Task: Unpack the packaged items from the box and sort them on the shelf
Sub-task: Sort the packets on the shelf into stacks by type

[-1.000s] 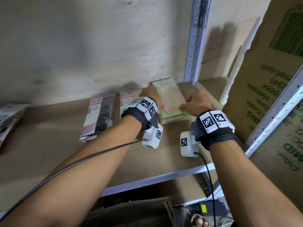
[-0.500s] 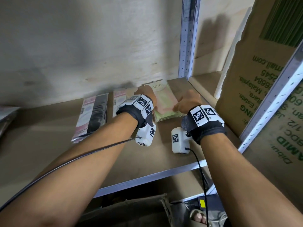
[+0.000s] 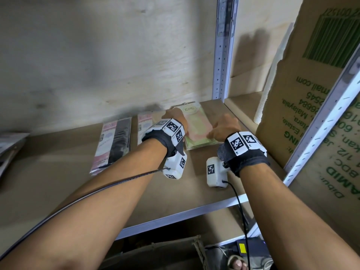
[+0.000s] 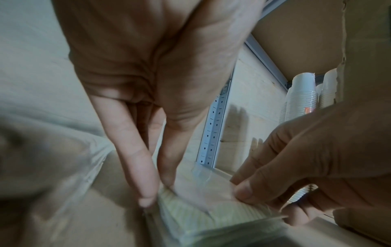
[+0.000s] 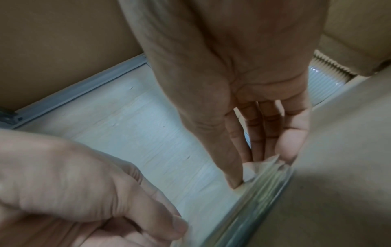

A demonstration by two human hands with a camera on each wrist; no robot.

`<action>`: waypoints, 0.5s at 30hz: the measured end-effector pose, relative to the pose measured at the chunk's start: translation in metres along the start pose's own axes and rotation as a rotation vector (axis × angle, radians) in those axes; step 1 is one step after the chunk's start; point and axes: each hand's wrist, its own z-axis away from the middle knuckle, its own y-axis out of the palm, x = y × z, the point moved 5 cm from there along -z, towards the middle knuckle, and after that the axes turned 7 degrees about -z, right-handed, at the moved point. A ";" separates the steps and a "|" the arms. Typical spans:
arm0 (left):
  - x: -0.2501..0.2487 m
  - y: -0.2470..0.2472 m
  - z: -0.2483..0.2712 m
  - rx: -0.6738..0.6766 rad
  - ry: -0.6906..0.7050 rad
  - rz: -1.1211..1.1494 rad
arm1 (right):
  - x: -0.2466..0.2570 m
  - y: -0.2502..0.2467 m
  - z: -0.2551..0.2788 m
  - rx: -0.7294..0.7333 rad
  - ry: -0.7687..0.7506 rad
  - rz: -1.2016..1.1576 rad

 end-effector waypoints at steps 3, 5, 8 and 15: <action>0.008 -0.012 0.003 0.026 0.009 0.108 | 0.002 0.000 0.004 -0.016 -0.002 0.002; 0.017 -0.029 0.005 0.032 0.024 0.259 | 0.006 -0.004 0.007 -0.066 -0.029 -0.016; 0.053 -0.064 0.020 -0.025 0.061 0.554 | 0.027 -0.008 0.017 -0.113 -0.145 -0.066; 0.212 -0.077 0.064 -0.219 -0.063 0.794 | 0.091 0.041 0.067 0.064 -0.395 -0.218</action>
